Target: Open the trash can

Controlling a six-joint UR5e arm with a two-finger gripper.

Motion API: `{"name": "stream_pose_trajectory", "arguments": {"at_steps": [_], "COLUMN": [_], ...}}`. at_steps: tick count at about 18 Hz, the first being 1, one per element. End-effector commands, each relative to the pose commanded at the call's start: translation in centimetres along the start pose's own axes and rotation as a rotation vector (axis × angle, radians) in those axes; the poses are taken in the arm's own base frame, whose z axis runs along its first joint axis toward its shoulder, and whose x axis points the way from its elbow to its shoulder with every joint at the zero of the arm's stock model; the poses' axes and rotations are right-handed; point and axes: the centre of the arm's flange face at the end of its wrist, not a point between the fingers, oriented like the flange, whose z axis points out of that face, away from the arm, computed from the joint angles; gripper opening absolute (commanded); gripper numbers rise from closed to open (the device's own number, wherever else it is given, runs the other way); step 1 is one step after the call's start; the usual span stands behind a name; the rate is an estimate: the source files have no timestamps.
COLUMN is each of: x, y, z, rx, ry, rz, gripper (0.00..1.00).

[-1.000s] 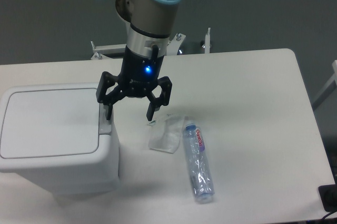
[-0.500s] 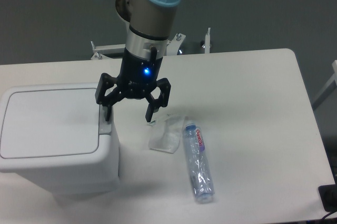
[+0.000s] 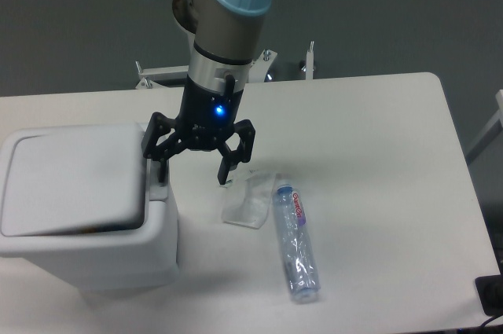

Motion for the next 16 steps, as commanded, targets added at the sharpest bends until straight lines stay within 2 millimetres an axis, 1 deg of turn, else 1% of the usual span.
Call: {"name": "stream_pose_trajectory", "arguments": {"at_steps": [2, 3, 4, 6, 7, 8, 9, 10, 11, 12, 13, 15, 16], "x": [0.0, 0.1, 0.5, 1.6, 2.1, 1.5, -0.2, -1.3, -1.8, -2.5, -3.8, -6.1, -7.3], "y": [-0.1, -0.4, -0.9, -2.8, -4.7, -5.6, -6.4, -6.9, -7.4, -7.7, -7.8, -7.8, -7.6], "z": [-0.1, -0.5, -1.5, -4.7, -7.1, -8.6, -10.2, -11.4, -12.4, -13.1, -13.9, -14.6, -14.6], "rx": [0.007, 0.020, 0.042, 0.116, 0.167, 0.195, 0.217, 0.226, 0.235, 0.235, 0.232, 0.203, 0.174], "ry": [0.000, -0.002, -0.003, -0.010, -0.029, -0.085, -0.184, -0.274, -0.353, -0.418, -0.468, -0.519, -0.549], "rz": [0.002, 0.008, 0.018, 0.054, 0.074, 0.080, 0.078, 0.084, 0.100, 0.106, 0.107, 0.156, 0.208], "gripper": [1.00, 1.00, 1.00, 1.00, 1.00, 1.00, 1.00, 1.00, 1.00, 1.00, 1.00, 1.00, 1.00]}}
